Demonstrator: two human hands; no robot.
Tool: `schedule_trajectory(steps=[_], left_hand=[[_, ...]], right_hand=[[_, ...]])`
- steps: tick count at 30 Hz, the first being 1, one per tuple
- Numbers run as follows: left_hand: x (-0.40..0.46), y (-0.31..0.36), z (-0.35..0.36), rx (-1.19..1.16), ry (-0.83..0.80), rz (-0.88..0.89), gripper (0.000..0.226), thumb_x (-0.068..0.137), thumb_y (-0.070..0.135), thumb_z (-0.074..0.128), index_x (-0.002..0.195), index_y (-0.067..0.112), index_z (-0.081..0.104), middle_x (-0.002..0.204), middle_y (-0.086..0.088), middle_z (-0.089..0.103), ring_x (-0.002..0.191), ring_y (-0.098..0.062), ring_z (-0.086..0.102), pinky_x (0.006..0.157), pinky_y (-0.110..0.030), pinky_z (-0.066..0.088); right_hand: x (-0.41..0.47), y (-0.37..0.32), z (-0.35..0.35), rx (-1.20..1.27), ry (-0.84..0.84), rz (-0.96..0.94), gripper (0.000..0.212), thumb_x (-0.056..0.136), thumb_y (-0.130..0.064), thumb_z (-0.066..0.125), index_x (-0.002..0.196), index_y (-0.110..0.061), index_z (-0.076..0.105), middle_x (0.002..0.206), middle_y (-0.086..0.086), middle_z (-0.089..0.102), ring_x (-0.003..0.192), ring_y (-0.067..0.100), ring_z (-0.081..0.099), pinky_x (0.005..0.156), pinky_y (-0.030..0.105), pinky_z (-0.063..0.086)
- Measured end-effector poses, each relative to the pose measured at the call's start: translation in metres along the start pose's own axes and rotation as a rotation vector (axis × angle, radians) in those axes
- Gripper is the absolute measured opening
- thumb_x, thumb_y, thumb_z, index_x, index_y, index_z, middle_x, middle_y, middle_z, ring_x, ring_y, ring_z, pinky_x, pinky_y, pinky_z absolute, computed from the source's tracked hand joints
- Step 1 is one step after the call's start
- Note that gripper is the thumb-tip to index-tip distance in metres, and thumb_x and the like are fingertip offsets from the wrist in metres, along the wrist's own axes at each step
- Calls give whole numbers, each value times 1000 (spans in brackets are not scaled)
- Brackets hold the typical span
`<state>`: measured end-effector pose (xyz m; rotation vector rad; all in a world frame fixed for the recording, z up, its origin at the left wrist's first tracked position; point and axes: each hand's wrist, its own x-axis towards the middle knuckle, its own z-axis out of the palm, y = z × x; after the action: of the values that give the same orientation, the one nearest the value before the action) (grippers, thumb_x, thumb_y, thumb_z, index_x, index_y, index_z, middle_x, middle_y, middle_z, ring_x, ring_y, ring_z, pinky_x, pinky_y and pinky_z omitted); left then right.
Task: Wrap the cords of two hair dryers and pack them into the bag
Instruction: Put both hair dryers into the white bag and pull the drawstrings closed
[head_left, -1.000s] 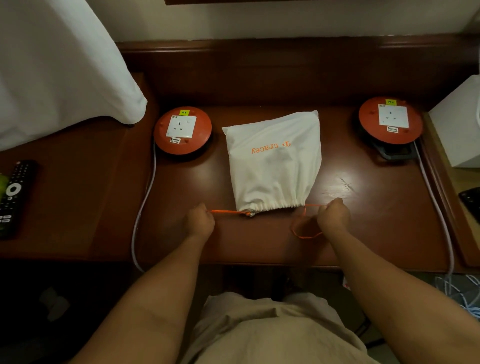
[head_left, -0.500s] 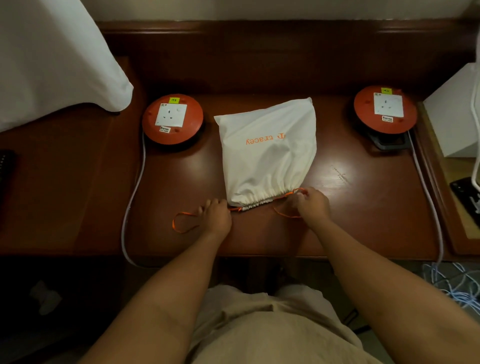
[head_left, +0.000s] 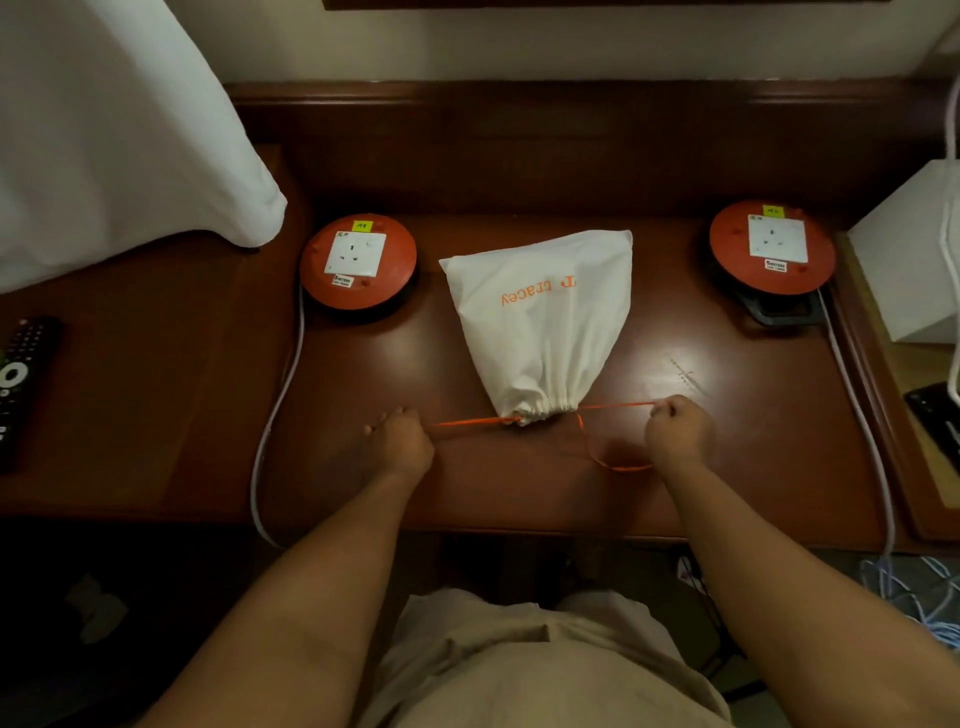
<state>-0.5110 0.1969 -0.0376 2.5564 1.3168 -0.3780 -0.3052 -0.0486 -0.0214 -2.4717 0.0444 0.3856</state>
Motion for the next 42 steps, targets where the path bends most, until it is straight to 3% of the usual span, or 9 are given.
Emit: schedule_trajectory(steps=[3,5,8,11,14,18,27,36,42], left_hand=[[-2,5,-2,-7,-21,46,27,92,16,44,112,11,60,123,-10,57,119,-30,51,101,-44,35],[-9,13,2,10,-14,80,33,91,24,50,122,14,55,128,-8,53,122,-29,47,100,-43,36],[-20,32,10,-14,16,132,63,87,33,59,143,16,35,143,-8,39,132,-29,37,105,-44,32],[-22,56,16,-81,6,129,67,87,30,59,145,14,31,146,-8,35,134,-29,34,105,-44,30],[-20,71,20,-144,35,95,48,87,21,56,133,13,44,137,-8,44,126,-29,40,97,-43,36],[-13,74,24,-124,46,114,28,90,18,51,117,13,56,124,-8,52,121,-29,43,94,-42,37],[-13,66,44,-225,17,156,17,94,15,52,100,6,65,108,-15,62,108,-35,54,94,-37,36],[-26,77,45,-280,14,131,31,86,33,66,107,11,60,114,-9,56,113,-29,51,94,-40,38],[-44,88,51,-452,98,128,23,81,32,67,91,12,60,100,-8,54,95,-31,55,82,-38,39]], right_hand=[[10,5,-6,-134,-132,22,22,85,-7,49,65,-1,58,79,21,61,78,37,56,63,31,40],[8,3,-7,-285,-249,8,16,82,-10,53,85,-5,69,105,21,63,98,38,58,84,36,49],[-5,-15,1,-413,-260,-137,44,78,-23,48,117,-8,61,131,20,50,119,40,46,98,42,42],[-17,-31,19,-309,-340,-237,42,70,-26,41,102,-10,62,113,15,58,106,36,53,89,45,49],[-22,-41,29,-211,-375,-191,18,81,-14,43,86,-9,59,96,17,64,93,38,58,81,44,51],[-18,-38,38,-184,-374,-162,21,86,-18,47,74,-14,63,88,13,69,88,35,62,79,41,53],[-13,-28,42,-60,-360,-148,21,90,-11,50,82,-1,67,80,13,67,78,29,61,65,33,46],[-11,-25,44,22,-383,-106,17,89,-11,53,80,-7,67,78,9,67,76,26,62,59,28,44],[-12,-22,45,30,-387,-103,17,88,-12,54,75,-14,65,76,9,67,73,26,62,59,29,46]])
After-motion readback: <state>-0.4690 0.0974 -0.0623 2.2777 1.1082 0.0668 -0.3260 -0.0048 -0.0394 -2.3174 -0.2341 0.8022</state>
